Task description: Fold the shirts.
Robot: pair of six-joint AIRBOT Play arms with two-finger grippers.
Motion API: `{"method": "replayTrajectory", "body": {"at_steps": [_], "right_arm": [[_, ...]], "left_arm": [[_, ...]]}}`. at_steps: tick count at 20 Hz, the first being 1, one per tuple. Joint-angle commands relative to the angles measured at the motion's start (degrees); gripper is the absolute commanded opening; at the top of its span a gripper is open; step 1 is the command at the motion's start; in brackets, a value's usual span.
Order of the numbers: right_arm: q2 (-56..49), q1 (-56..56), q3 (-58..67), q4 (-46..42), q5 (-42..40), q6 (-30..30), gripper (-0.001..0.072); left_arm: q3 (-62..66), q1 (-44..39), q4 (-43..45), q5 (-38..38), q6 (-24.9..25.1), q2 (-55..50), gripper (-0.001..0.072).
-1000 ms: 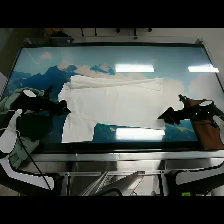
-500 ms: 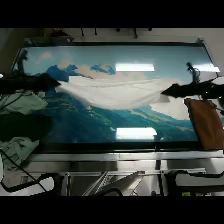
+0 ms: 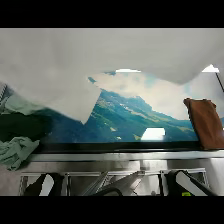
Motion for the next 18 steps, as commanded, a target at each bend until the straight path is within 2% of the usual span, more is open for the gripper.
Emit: {"method": "replayTrajectory", "body": {"at_steps": [1, 4, 5, 7, 10, 12, 14, 18], "right_arm": [[2.23, -1.38, 1.77, -3.37, -1.99, 0.55, 0.0021], [-1.53, -1.38, -3.02, 0.81, 3.45, 1.36, 0.0020], [-3.67, -1.33, -5.97, 4.33, 6.45, 1.11, 0.0020], [-8.83, 1.44, -13.03, 8.28, 8.74, -1.38, 0.0019], [-16.87, 8.28, -22.49, 1.03, 4.83, -3.39, 0.0019], [-23.71, 11.10, -26.38, -3.52, 1.14, -3.85, 0.0020], [-32.26, 12.28, -27.21, -4.85, -1.38, -4.24, 0.0020], [-47.52, 13.64, -26.86, -3.72, -8.79, -5.20, 0.0020]], "left_arm": [[-7.82, 9.84, -0.31, 3.45, 2.75, 8.26, 0.0027], [-14.78, 8.41, -5.31, -2.27, 6.19, 6.03, 0.0026], [-16.85, 6.16, -7.93, -4.85, 7.19, 3.61, 0.0026], [-21.33, -2.27, -6.86, -6.49, 8.17, -2.23, 0.0026], [-28.39, -17.03, 2.93, -3.76, 8.90, -13.53, 0.0026], [-32.30, -23.87, 9.55, 2.58, 8.87, -22.27, 0.0026], [-32.59, -27.36, 14.49, 7.63, 8.24, -32.65, 0.0026], [-21.70, -29.88, 16.46, 6.78, 7.04, -55.39, 0.0026]]}}
